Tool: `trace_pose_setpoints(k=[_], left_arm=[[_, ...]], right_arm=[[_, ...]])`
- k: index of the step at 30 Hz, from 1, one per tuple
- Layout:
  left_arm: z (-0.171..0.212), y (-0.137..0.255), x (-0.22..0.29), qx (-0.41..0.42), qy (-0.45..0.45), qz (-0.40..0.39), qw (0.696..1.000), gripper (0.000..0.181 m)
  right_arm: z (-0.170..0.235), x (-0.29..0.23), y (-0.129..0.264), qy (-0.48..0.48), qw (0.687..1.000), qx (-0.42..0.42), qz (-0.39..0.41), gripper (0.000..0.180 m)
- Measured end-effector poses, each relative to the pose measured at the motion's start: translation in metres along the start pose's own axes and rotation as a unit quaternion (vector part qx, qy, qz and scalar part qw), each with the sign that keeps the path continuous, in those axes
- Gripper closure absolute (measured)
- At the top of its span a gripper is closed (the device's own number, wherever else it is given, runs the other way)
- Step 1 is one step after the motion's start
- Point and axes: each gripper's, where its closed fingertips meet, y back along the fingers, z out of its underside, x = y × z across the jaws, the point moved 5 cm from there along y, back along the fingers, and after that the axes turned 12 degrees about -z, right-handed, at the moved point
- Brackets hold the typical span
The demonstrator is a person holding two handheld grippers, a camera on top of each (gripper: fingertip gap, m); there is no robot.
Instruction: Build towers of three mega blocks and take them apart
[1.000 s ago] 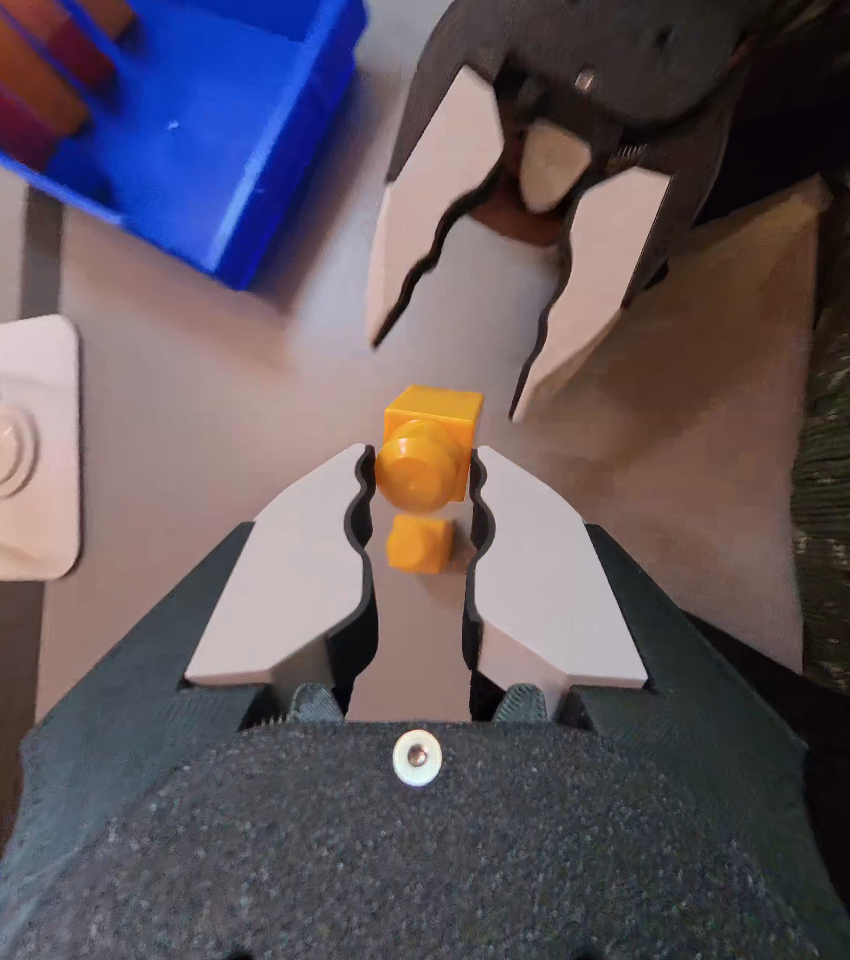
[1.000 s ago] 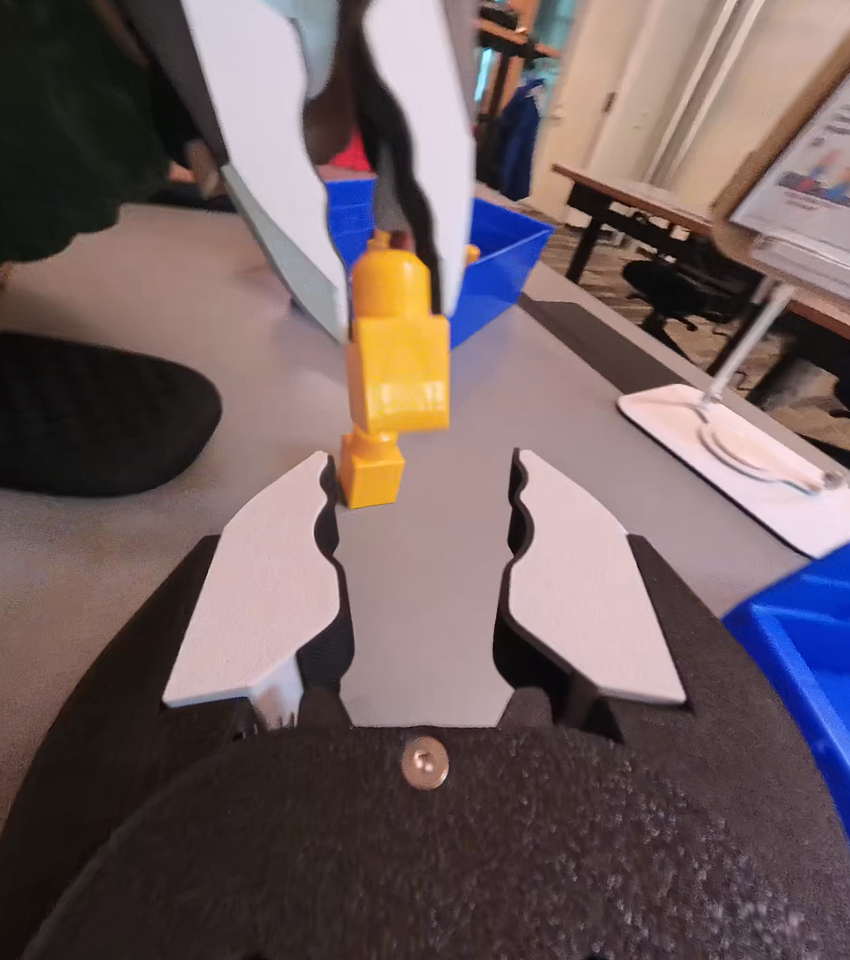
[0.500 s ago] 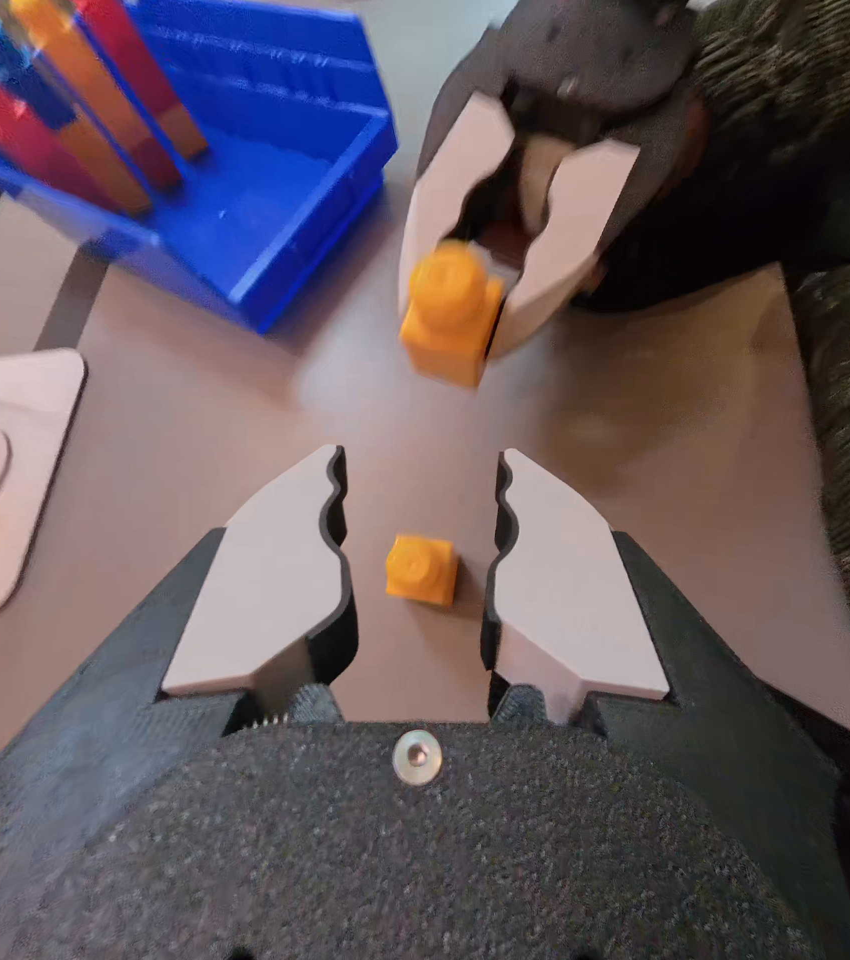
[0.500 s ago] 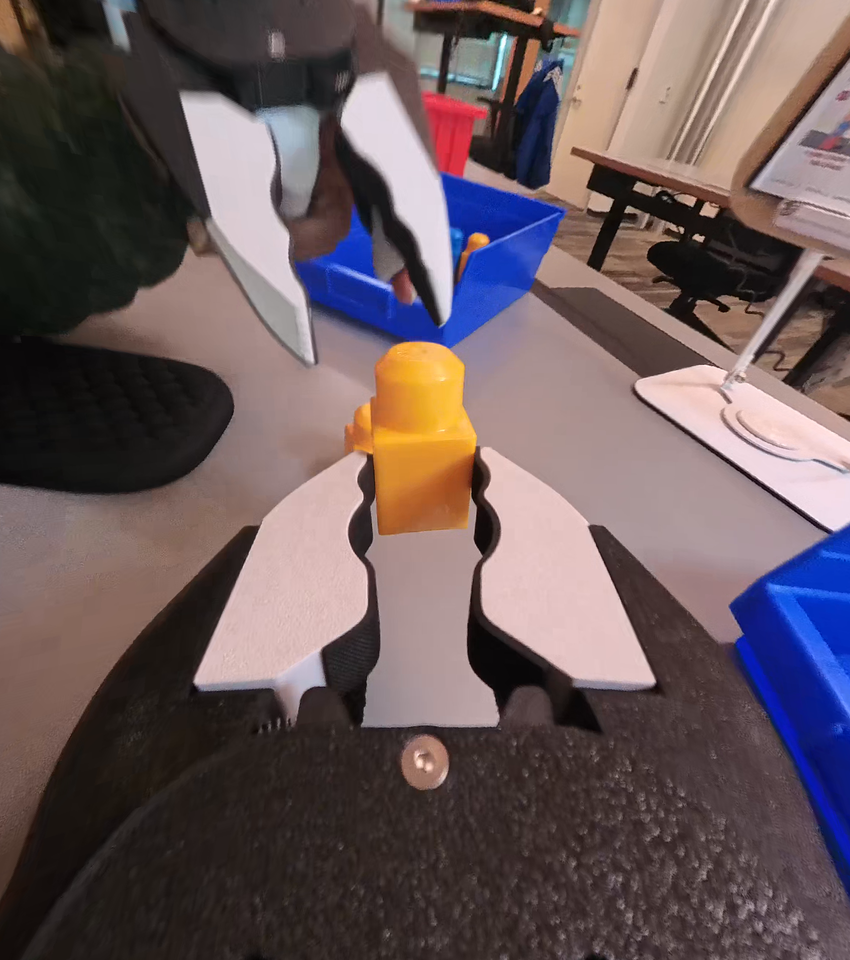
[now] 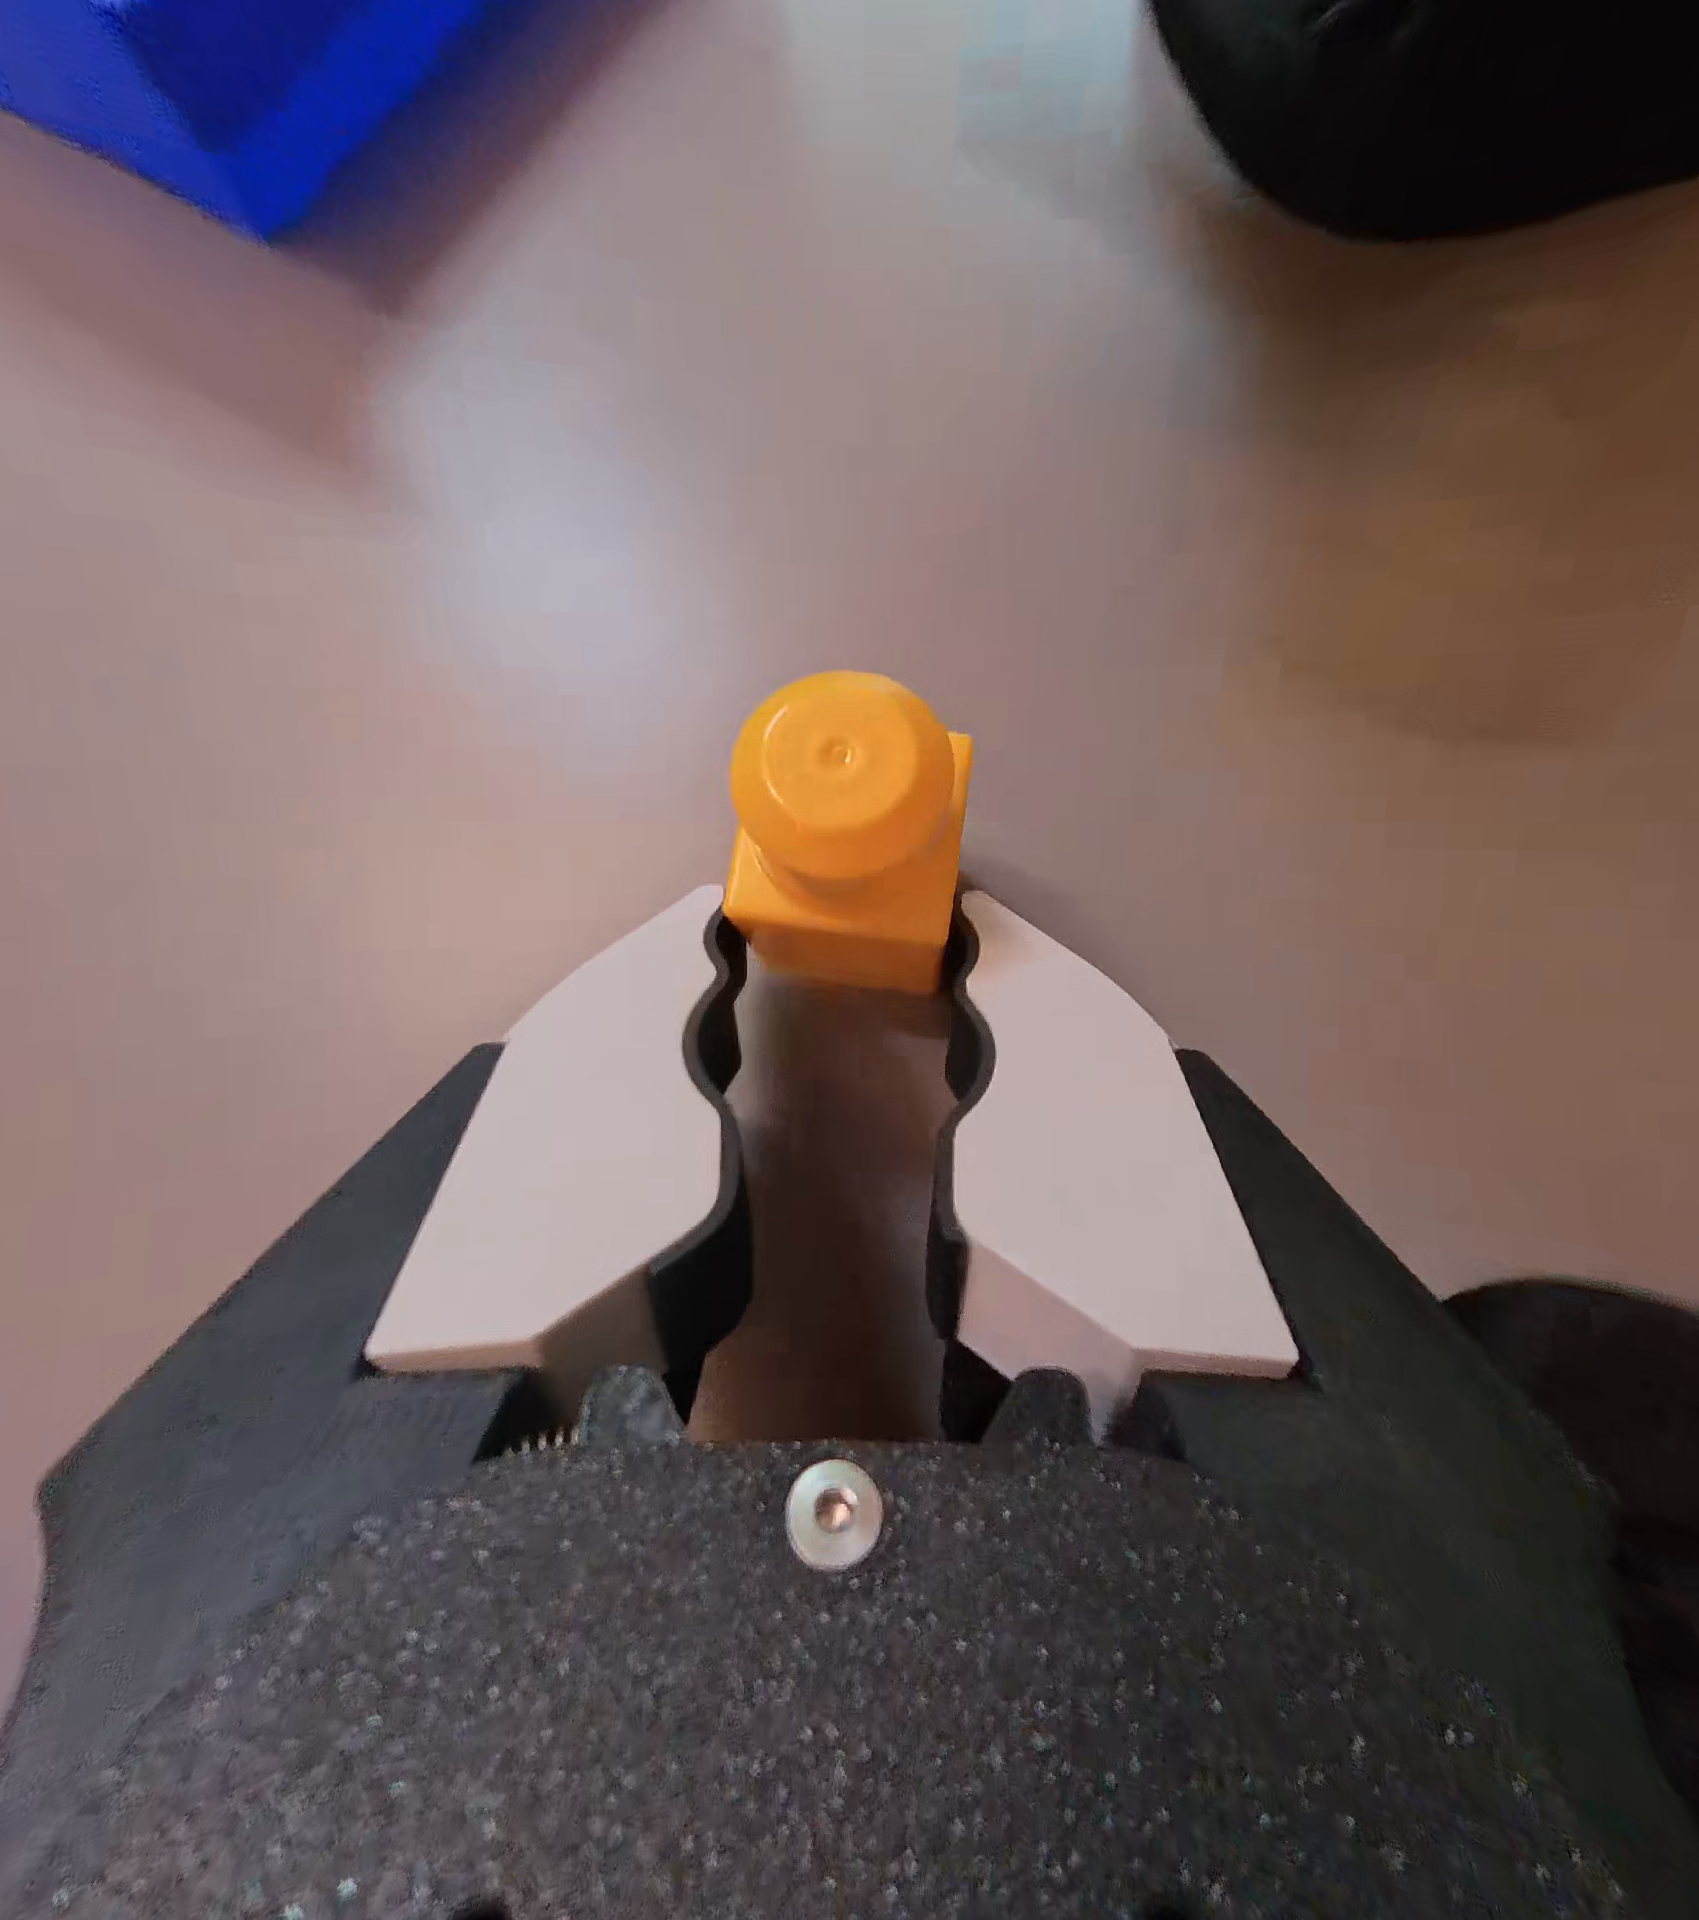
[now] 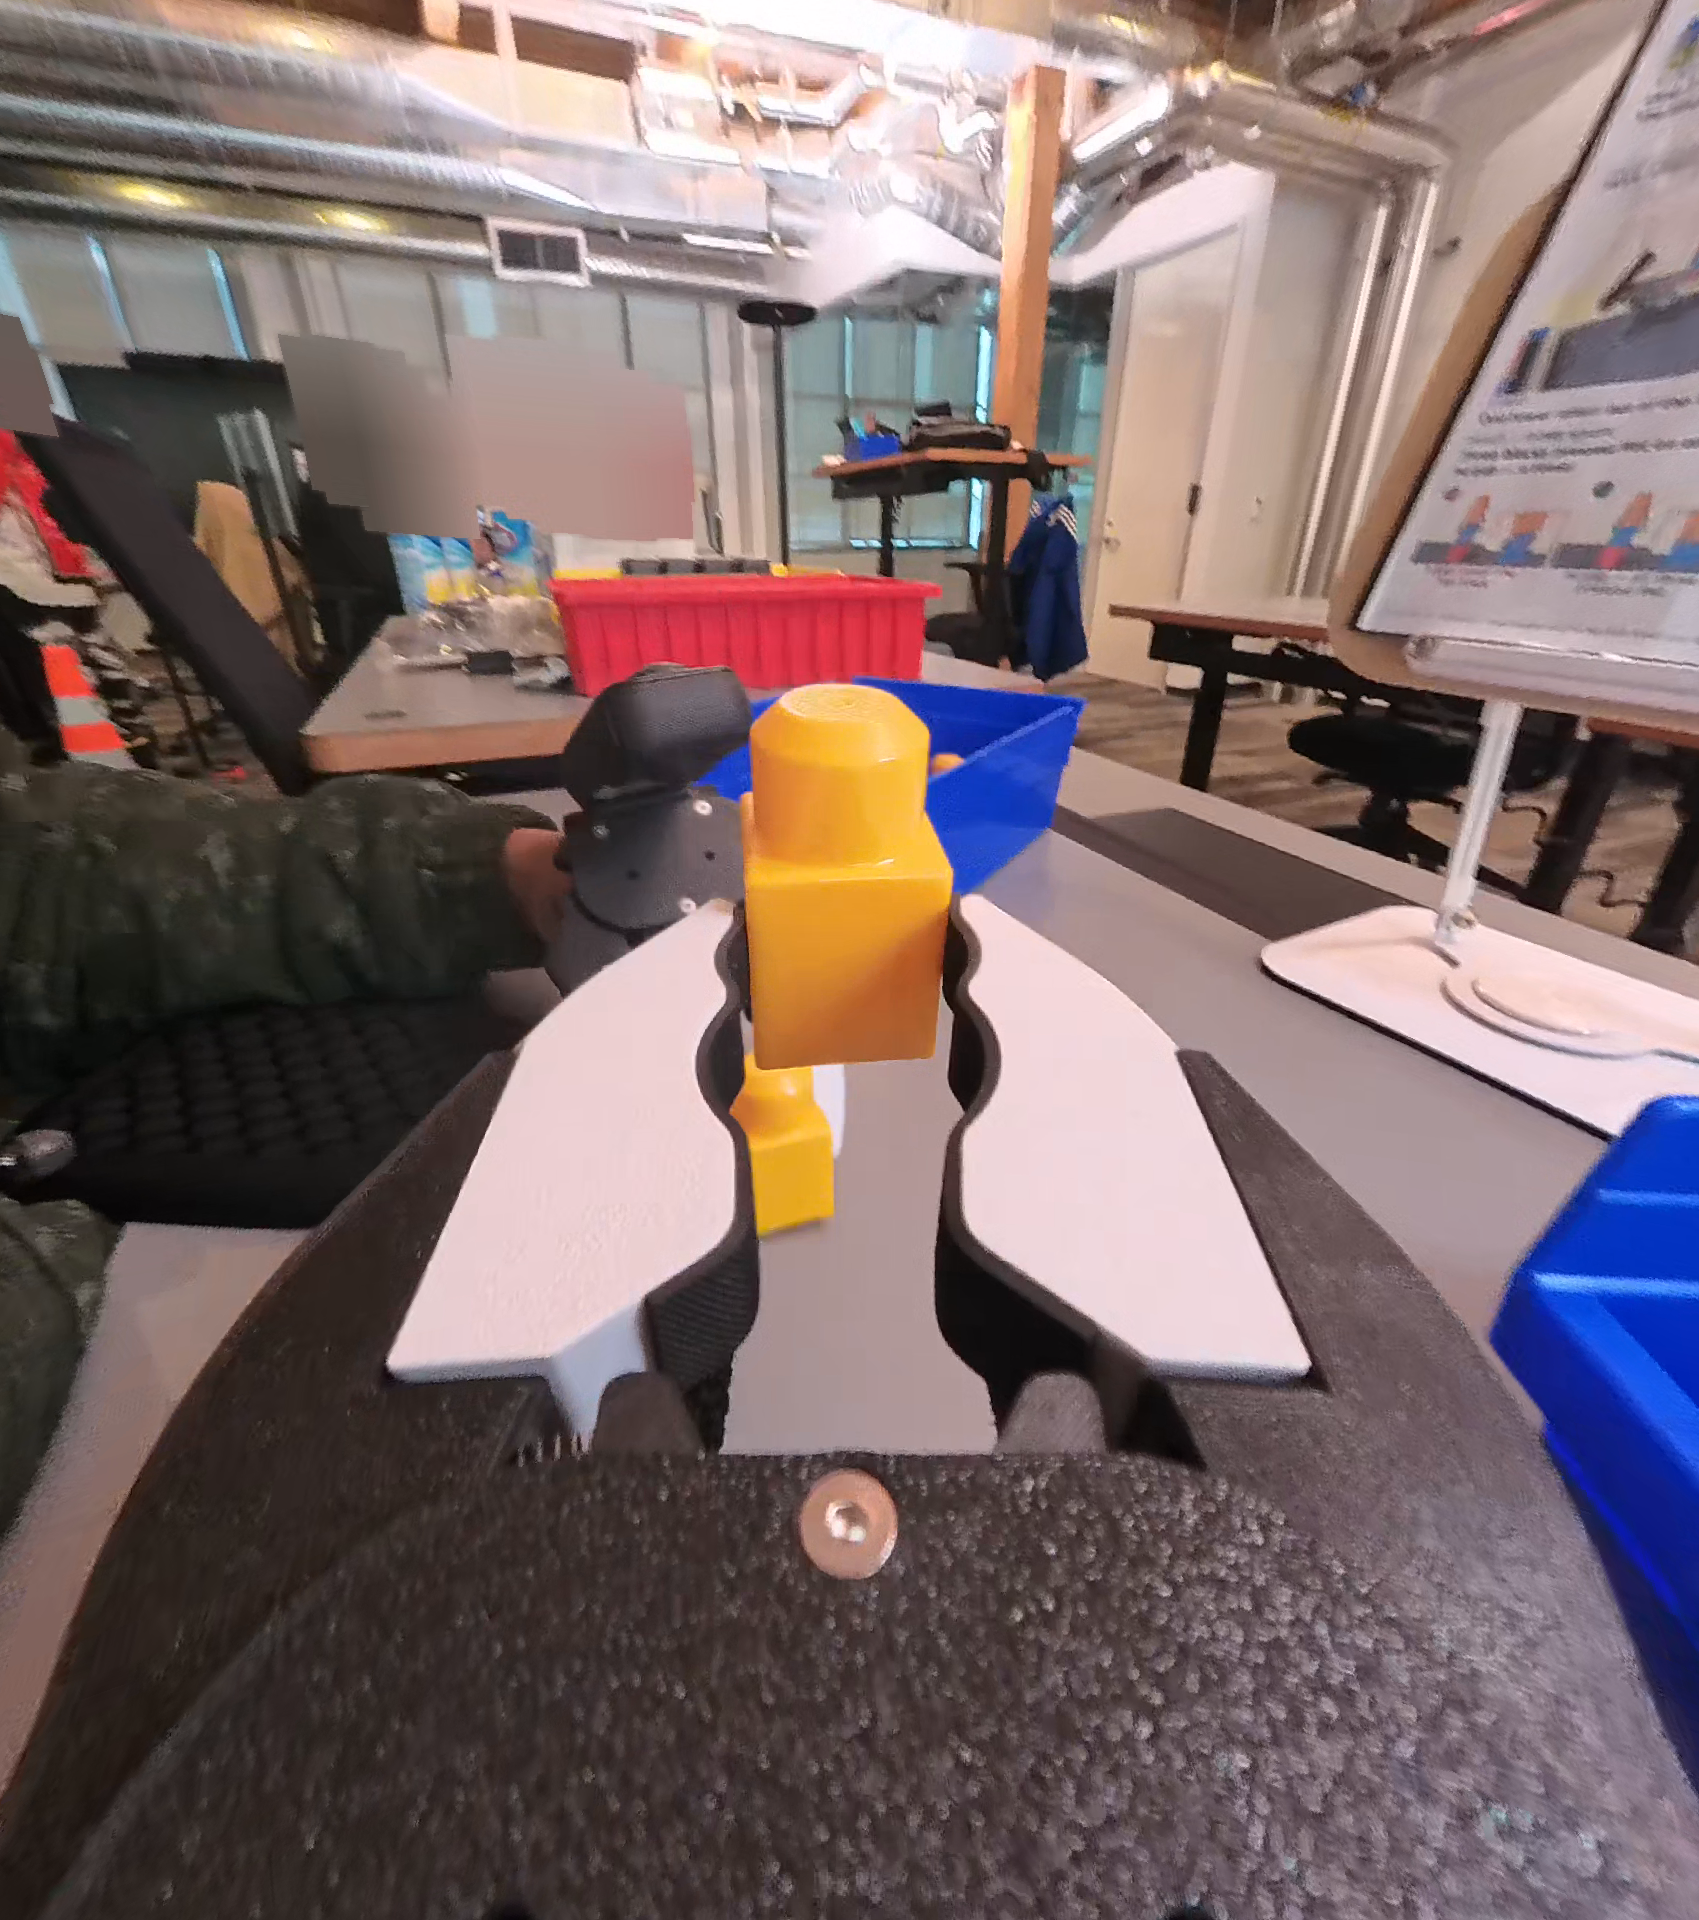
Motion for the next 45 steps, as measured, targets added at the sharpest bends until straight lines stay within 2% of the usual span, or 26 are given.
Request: trace_pose_setpoints(k=[4,9,16,22,26,41,45], left_arm=[[-0.032,-0.003,0.029,-0.022,-0.019,0.021,0.999,0.144],[-0.054,0.004,0.041,-0.019,0.006,0.034,0.999,0.144],[-0.05,0.012,0.042,-0.021,0.04,0.065,0.997,0.145],[-0.059,0.019,0.039,0.019,0.09,0.085,0.992,0.145],[-0.06,0.023,0.041,0.033,0.112,0.128,0.985,0.145],[-0.056,0.019,0.038,0.011,0.116,0.086,0.989,0.145],[-0.056,0.018,0.036,0.026,0.089,0.072,0.993,0.145]], right_arm=[[0.003,-0.011,-0.011,-0.027,0.998,0.002,-0.052,0.144],[0.028,-0.019,-0.026,-0.059,0.993,-0.063,-0.084,0.144],[0.044,-0.027,-0.035,-0.089,0.983,-0.116,-0.113,0.144],[0.038,-0.023,-0.034,-0.123,0.984,-0.076,-0.108,0.144],[0.039,-0.026,-0.033,-0.154,0.976,-0.069,-0.134,0.144],[0.044,-0.022,-0.033,-0.156,0.977,-0.094,-0.114,0.144],[0.043,-0.022,-0.033,-0.146,0.978,-0.094,-0.117,0.144]])
